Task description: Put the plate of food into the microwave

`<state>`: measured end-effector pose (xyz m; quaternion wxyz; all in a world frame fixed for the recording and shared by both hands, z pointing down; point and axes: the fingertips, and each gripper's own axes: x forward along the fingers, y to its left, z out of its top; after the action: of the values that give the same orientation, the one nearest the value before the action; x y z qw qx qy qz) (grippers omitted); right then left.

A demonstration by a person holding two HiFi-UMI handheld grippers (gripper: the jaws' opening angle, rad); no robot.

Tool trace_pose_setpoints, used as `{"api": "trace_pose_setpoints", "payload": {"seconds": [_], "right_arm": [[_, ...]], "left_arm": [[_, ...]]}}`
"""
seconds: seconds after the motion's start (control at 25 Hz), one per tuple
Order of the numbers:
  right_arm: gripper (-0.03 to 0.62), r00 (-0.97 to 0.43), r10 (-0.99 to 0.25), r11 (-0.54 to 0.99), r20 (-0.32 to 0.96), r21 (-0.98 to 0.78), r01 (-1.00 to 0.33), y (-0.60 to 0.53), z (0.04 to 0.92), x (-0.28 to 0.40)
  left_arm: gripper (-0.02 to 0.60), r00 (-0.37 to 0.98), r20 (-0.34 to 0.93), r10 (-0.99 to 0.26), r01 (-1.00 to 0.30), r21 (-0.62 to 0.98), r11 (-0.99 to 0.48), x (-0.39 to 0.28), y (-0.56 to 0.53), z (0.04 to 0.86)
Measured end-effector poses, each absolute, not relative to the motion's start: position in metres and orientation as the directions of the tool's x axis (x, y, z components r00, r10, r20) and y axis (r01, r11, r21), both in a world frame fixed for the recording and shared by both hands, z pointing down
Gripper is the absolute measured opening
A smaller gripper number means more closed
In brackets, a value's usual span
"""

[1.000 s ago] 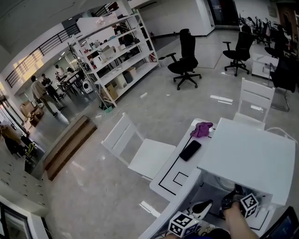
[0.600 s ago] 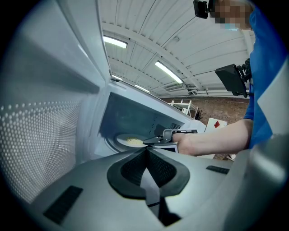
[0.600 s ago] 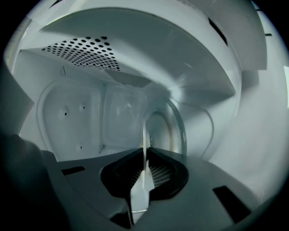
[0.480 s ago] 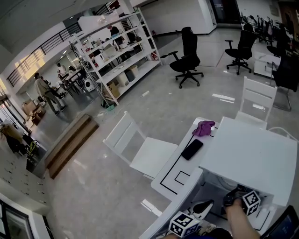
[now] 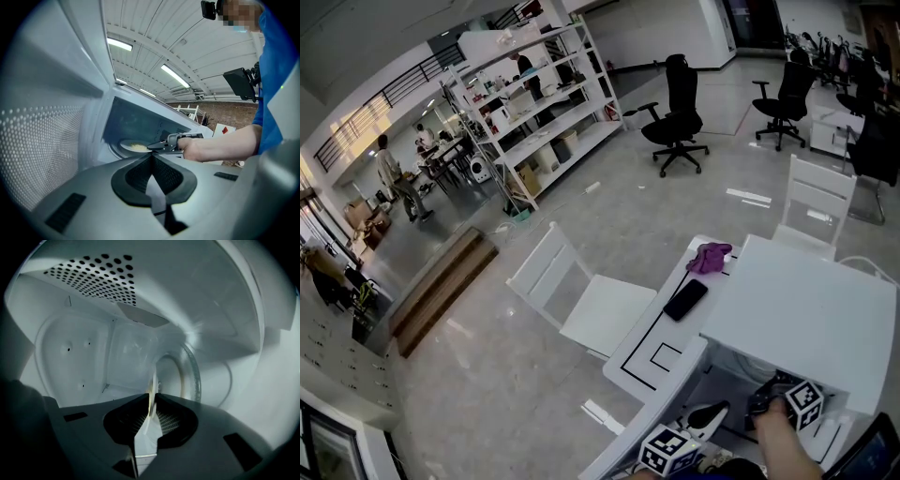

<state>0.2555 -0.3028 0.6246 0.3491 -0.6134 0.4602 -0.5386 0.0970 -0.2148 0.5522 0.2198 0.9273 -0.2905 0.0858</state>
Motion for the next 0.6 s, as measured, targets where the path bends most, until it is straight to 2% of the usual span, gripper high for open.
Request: {"api": "trace_pose_setpoints", "payload": {"seconds": [0.32, 0.6], "right_arm": [[0.092, -0.037, -0.94, -0.311, 0.338, -0.899, -0.308, -0.305, 0.618, 0.25], [0.172, -0.131, -0.932, -0.248, 0.337, -0.86, -0.445, -0.309, 0.614, 0.237]], "left_arm": [[0.003, 0.821, 0.281, -0.498, -0.571, 0.363, -0.736, 0.098, -0.215, 0.552], [0.003, 0.827, 0.272, -0.492, -0.562, 0.366, -0.742, 0.099, -0.216, 0.55]]}}
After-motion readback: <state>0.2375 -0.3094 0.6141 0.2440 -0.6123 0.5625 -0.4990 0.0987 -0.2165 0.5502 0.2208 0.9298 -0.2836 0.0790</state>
